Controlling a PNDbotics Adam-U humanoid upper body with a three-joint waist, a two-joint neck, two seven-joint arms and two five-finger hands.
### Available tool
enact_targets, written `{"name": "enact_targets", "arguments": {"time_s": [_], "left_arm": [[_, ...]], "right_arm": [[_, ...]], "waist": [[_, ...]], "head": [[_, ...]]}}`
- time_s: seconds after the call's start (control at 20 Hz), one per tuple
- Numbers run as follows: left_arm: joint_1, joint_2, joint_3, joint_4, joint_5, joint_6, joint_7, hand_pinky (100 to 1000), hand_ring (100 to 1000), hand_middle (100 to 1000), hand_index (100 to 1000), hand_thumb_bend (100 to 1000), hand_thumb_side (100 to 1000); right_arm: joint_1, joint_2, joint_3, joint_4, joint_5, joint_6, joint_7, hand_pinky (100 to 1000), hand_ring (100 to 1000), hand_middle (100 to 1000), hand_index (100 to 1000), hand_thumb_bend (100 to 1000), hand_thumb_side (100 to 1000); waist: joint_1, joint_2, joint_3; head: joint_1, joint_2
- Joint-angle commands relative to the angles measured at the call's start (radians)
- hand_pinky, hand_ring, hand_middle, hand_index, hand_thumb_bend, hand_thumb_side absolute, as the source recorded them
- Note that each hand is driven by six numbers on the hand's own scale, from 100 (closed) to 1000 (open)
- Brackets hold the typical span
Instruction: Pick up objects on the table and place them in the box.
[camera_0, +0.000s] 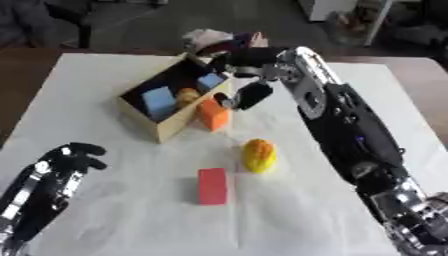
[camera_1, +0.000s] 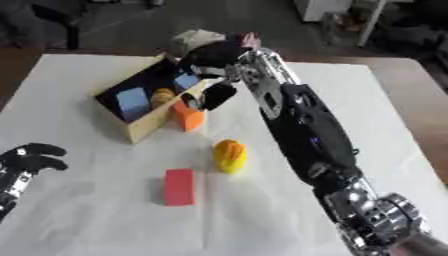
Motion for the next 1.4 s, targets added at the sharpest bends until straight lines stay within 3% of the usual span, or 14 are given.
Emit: {"name": "enact_targets", "arguments": {"time_s": [0.05,0.15,0.3,0.75,0.9,1.4], "left_arm": [[-0.004,0.015,0.037,-0.019,0.029,0.016,0.122,818,670,709,764,100,701],[-0.003,0.013,0.045,-0.017,0.045,0.031,0.200,818,669,708,764,100,705],[0.002,0.012,0.045,-0.016,0.052,0.039,0.244,816,659,694,753,100,709],[0.003,0.006,0.037,-0.015,0.049,0.030,0.200,814,647,682,754,100,707],[0.002,0.004,0.036,-0.014,0.049,0.029,0.193,814,646,681,754,100,712],[0.002,0.003,0.034,-0.013,0.051,0.027,0.185,813,644,678,754,100,712]], "right_arm": [[-0.014,-0.011,0.004,0.018,0.019,-0.067,0.069,795,857,904,953,100,591],[-0.014,-0.002,0.004,0.054,0.049,-0.072,0.060,800,862,906,953,100,603],[-0.011,0.006,0.003,0.100,0.088,-0.082,0.046,805,868,909,952,100,628],[-0.029,0.038,-0.008,0.180,0.197,-0.090,-0.019,838,900,934,966,100,643],[-0.035,0.046,-0.013,0.186,0.230,-0.087,-0.048,845,907,939,969,100,611],[-0.054,0.055,-0.026,0.192,0.274,-0.077,-0.080,851,914,941,971,100,628]], "waist": [[0.007,-0.014,0.000],[0.009,-0.013,0.001],[0.010,-0.013,0.003],[0.011,-0.011,0.005],[0.012,-0.010,0.006],[0.012,-0.013,0.008]], "head": [[-0.003,0.005],[-0.005,0.005],[-0.005,0.005],[-0.009,0.005],[-0.009,0.005],[-0.013,0.005]]}}
